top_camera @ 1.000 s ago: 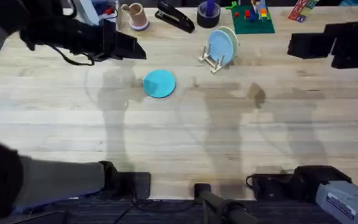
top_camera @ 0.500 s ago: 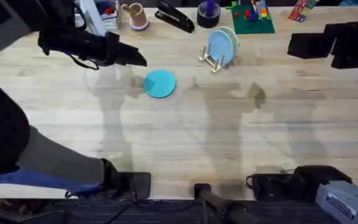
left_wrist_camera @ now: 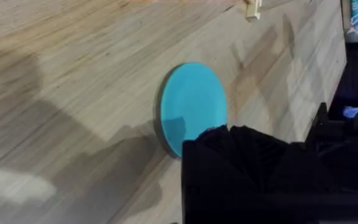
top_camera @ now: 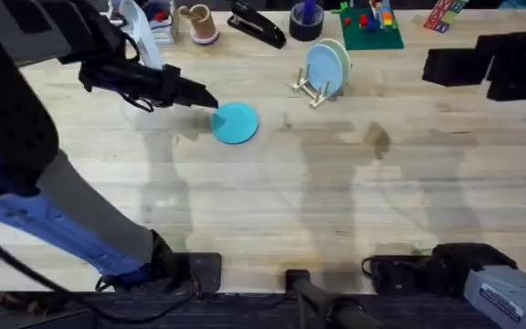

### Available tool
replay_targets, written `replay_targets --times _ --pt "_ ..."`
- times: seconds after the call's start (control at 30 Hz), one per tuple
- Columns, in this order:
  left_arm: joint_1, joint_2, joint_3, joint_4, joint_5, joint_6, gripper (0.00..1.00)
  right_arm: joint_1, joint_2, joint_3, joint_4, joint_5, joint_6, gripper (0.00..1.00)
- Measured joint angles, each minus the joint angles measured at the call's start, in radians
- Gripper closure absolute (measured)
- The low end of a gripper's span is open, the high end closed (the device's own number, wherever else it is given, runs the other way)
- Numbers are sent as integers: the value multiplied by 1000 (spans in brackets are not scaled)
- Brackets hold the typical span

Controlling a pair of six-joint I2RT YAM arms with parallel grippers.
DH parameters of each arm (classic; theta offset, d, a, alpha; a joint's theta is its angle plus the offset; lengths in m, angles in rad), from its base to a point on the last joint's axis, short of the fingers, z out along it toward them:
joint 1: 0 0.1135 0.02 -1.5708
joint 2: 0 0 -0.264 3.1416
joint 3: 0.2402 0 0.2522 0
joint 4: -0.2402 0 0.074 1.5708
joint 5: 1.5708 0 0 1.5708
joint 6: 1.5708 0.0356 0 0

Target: Pick up the plates from the table one by one and place each into a slot on the dish rack.

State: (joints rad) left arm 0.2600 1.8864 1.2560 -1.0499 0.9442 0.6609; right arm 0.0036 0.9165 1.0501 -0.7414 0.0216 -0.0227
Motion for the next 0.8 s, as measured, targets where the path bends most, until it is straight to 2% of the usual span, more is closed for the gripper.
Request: replay_targets --times 0.8 --pt "1 196 4 59 16 20 960 0 25 0 0 0 0 7"
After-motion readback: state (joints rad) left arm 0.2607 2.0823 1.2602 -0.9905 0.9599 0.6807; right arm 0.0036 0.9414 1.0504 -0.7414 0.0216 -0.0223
